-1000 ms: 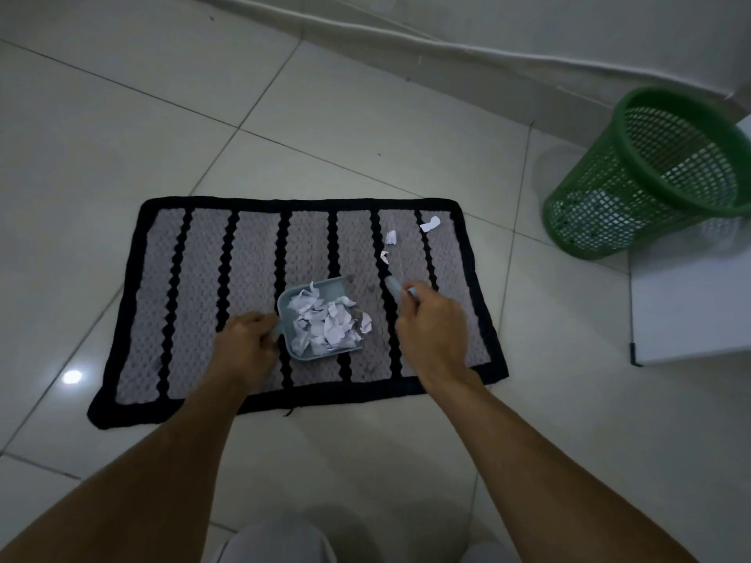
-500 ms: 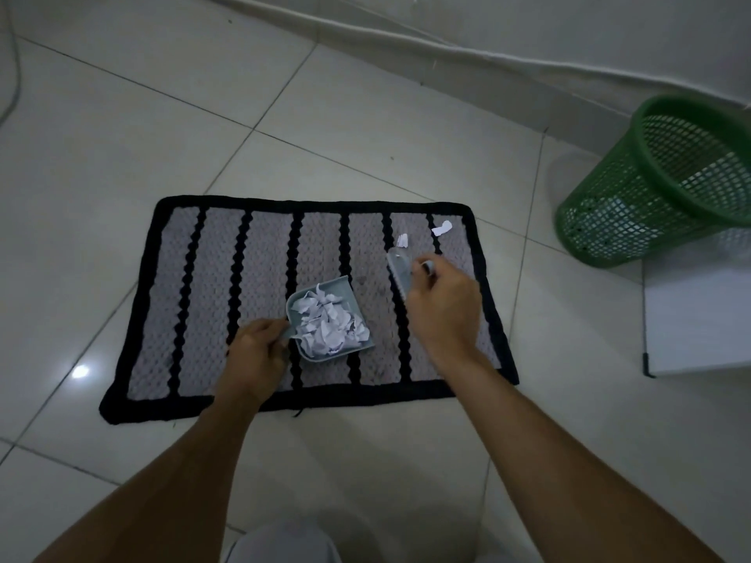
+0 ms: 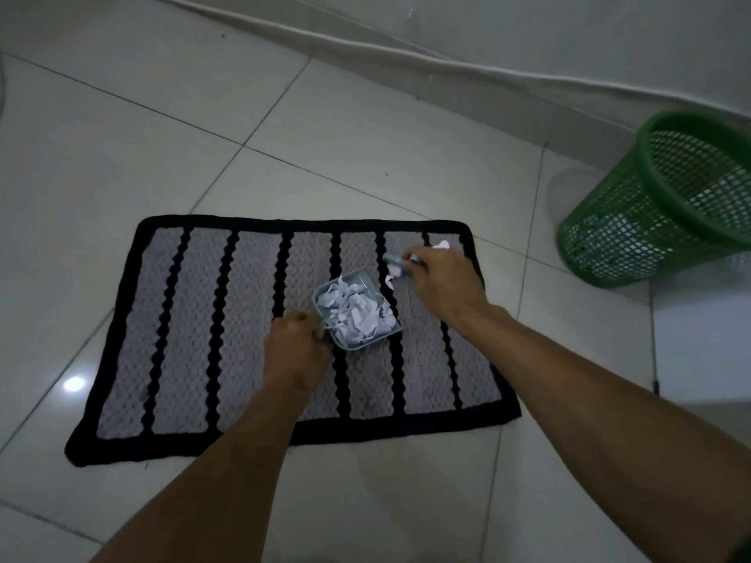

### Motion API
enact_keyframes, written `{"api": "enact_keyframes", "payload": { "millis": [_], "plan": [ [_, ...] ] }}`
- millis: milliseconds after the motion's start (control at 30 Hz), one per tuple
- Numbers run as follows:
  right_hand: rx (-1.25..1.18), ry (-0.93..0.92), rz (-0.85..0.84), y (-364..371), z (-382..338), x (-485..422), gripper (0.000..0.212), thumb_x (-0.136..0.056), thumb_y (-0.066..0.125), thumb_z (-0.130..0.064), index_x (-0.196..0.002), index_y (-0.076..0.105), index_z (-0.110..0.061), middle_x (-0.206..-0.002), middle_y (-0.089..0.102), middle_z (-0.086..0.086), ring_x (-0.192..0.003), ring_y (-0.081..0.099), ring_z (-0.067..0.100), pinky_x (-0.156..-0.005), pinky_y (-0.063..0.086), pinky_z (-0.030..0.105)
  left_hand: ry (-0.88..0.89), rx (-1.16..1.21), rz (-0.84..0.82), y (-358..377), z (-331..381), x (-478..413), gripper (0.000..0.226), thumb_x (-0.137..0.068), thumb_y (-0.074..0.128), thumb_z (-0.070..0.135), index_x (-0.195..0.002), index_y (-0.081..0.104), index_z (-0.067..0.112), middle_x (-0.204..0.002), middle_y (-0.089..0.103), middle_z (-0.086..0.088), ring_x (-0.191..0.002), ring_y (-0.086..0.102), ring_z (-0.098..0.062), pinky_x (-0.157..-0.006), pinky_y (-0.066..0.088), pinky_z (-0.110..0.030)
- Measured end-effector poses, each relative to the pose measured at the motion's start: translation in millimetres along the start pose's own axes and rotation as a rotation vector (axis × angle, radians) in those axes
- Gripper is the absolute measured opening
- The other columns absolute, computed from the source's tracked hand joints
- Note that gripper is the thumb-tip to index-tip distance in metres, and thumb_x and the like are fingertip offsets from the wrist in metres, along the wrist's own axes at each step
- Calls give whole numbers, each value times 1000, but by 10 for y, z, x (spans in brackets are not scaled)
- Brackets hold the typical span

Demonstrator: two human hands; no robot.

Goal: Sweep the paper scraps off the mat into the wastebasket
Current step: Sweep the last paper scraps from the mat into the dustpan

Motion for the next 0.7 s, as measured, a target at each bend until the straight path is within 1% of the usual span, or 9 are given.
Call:
{"api": "enact_keyframes", "payload": {
  "millis": [67, 167, 267, 333, 367, 433, 500, 600, 700],
  "plan": [
    [-40, -78, -54, -10, -92, 217, 16, -95, 57, -17, -91, 71, -12, -65, 65, 3, -45, 45, 4, -45, 34, 28, -8, 23, 3, 22, 26, 19, 24, -73, 55, -7, -92, 68, 1, -82, 61, -19, -72, 53, -32, -62, 48, -39],
    [-94, -151, 15, -126, -125, 397, 15, -96, 56, -16, -98, 71, -16, -64, 66, 0, -46, 49, 9, -44, 41, 27, -5, 28, 28, 50, 36, -3, 18, -74, 57, -7, -86, 67, 2, -78, 60, -16, -72, 50, -28, -60, 41, -34],
    [-116, -70, 188, -318, -55, 231, 16, -96, 55, -20, -100, 71, -17, -70, 67, -1, -46, 51, 5, -43, 44, 25, 15, 44, 28, 78, 25, -25, 17, -75, 56, -8, -84, 67, 1, -76, 59, -14, -72, 51, -30, -60, 42, -35],
    [-92, 12, 309, -428, 72, 23, 16, -95, 56, -17, -96, 72, -15, -75, 68, -2, -54, 54, 10, -50, 45, 25, 27, 40, 27, 94, 14, -42, 20, -73, 56, -9, -85, 68, 1, -73, 59, -13, -70, 51, -30, -58, 46, -38],
    [-65, 55, 339, -456, 160, -84, 17, -94, 55, -15, -93, 72, -15, -76, 67, -1, -59, 56, 13, -55, 46, 27, 33, 35, 28, 100, 11, -53, 22, -72, 56, -10, -87, 68, 1, -72, 60, -14, -68, 52, -30, -57, 47, -40],
    [-13, 136, 305, -454, 352, -253, 19, -94, 54, -16, -86, 71, -13, -75, 67, 2, -67, 59, 18, -61, 49, 32, 39, 38, 21, 122, 21, -75, 28, -72, 56, -12, -92, 70, 1, -71, 61, -15, -65, 52, -29, -54, 50, -43],
    [6, 166, 192, -390, 457, -312, 22, -95, 54, -18, -83, 69, -8, -75, 67, 6, -69, 60, 20, -61, 47, 31, 33, 49, 4, 145, 44, -103, 31, -73, 55, -11, -97, 69, 1, -71, 61, -16, -64, 52, -30, -52, 51, -44],
    [16, 89, 103, -231, 324, -200, 26, -96, 54, -19, -80, 67, -5, -70, 65, 6, -60, 55, 17, -56, 37, 27, 9, 47, -6, 162, 65, -134, 32, -72, 50, -10, -96, 69, 0, -73, 60, -16, -66, 52, -32, -54, 51, -43],
    [7, -40, 66, -74, 126, 54, 24, -97, 54, -25, -85, 69, -11, -64, 65, 4, -48, 50, 13, -47, 43, 34, -2, 32, -2, 180, 51, -132, 29, -75, 51, -9, -96, 69, 1, -75, 60, -16, -69, 52, -33, -57, 50, -42]
  ]
}}
Point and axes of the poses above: each hand's wrist, its own x-axis away from the middle knuckle, its own y-axis out of the palm, z = x × y, the point moved 1 cm from there along -x, towards the middle knuckle
